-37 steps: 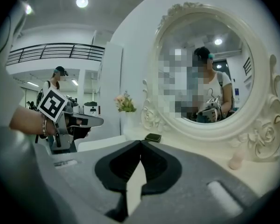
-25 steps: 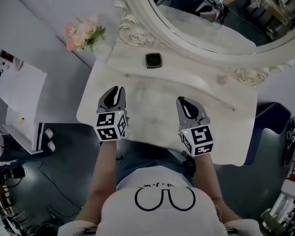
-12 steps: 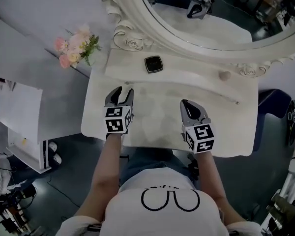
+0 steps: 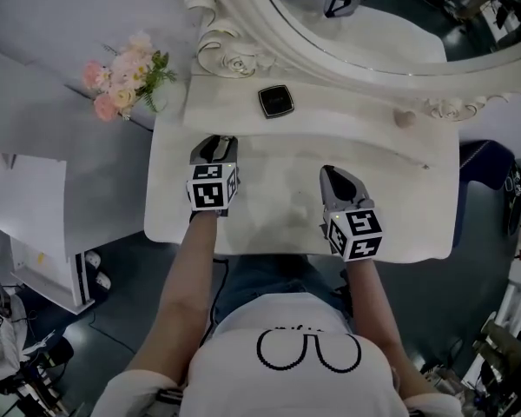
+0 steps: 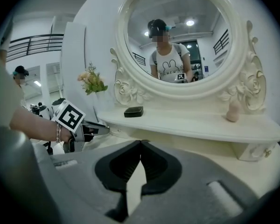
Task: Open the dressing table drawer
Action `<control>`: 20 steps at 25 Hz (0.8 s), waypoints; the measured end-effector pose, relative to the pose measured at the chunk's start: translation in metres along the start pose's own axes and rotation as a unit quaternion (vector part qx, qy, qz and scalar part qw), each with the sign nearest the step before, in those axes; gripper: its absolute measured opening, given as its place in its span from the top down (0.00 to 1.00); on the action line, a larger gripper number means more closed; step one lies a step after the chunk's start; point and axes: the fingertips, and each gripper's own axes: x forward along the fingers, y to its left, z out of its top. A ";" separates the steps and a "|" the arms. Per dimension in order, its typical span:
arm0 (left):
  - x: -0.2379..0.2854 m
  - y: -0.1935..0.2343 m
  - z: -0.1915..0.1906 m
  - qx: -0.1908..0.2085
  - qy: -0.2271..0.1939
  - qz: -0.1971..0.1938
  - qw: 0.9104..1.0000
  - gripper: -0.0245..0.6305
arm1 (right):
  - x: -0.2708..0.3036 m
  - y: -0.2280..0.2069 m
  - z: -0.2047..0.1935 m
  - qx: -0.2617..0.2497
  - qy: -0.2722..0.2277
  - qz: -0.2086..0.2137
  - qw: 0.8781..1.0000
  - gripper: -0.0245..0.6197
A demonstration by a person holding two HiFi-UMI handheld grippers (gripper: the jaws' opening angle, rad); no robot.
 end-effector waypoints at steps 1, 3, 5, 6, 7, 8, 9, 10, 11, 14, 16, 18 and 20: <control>0.000 0.000 0.001 0.002 -0.001 -0.002 1.000 0.82 | -0.001 0.001 0.000 0.000 0.001 -0.002 1.000 0.97; 0.000 -0.001 0.001 0.005 0.000 -0.004 1.000 0.83 | -0.003 0.003 -0.001 0.000 0.002 -0.005 1.000 0.97; 0.000 -0.001 0.000 0.003 0.003 -0.007 1.000 0.83 | -0.005 0.005 -0.001 -0.001 0.003 -0.006 1.000 0.97; 0.000 -0.001 0.000 0.002 0.006 -0.007 1.000 0.83 | -0.006 0.006 -0.001 -0.001 0.003 -0.007 1.000 0.97; -0.001 -0.001 0.000 0.002 0.007 -0.008 1.000 0.83 | -0.007 0.007 -0.001 -0.001 0.004 -0.007 1.000 0.97; -0.001 -0.002 0.000 0.000 0.008 -0.008 1.000 0.83 | -0.007 0.008 -0.001 -0.001 0.004 -0.007 1.000 0.97; -0.002 -0.002 -0.001 -0.002 0.008 -0.009 1.000 0.83 | -0.008 0.009 -0.001 -0.001 0.004 -0.007 1.000 0.97; -0.004 -0.002 -0.001 -0.003 0.008 -0.009 1.000 0.83 | -0.009 0.010 -0.001 -0.001 0.004 -0.006 1.000 0.97; -0.005 -0.002 -0.002 -0.004 0.007 -0.009 1.000 0.83 | -0.009 0.011 -0.002 -0.002 0.004 -0.006 1.000 0.97; -0.011 -0.003 -0.006 -0.006 0.007 -0.007 1.000 0.83 | -0.010 0.013 -0.004 -0.004 0.006 -0.006 1.000 0.97; -0.015 -0.004 -0.009 -0.007 0.006 -0.007 1.000 0.83 | -0.010 0.014 -0.006 -0.005 0.008 -0.005 1.000 0.97; -0.020 -0.006 -0.014 -0.007 0.006 -0.007 1.000 0.83 | -0.009 0.017 -0.008 -0.006 0.009 -0.003 1.000 0.97; -0.024 -0.008 -0.018 -0.009 0.007 -0.007 1.000 0.83 | -0.008 0.020 -0.009 -0.009 0.011 0.002 1.000 0.97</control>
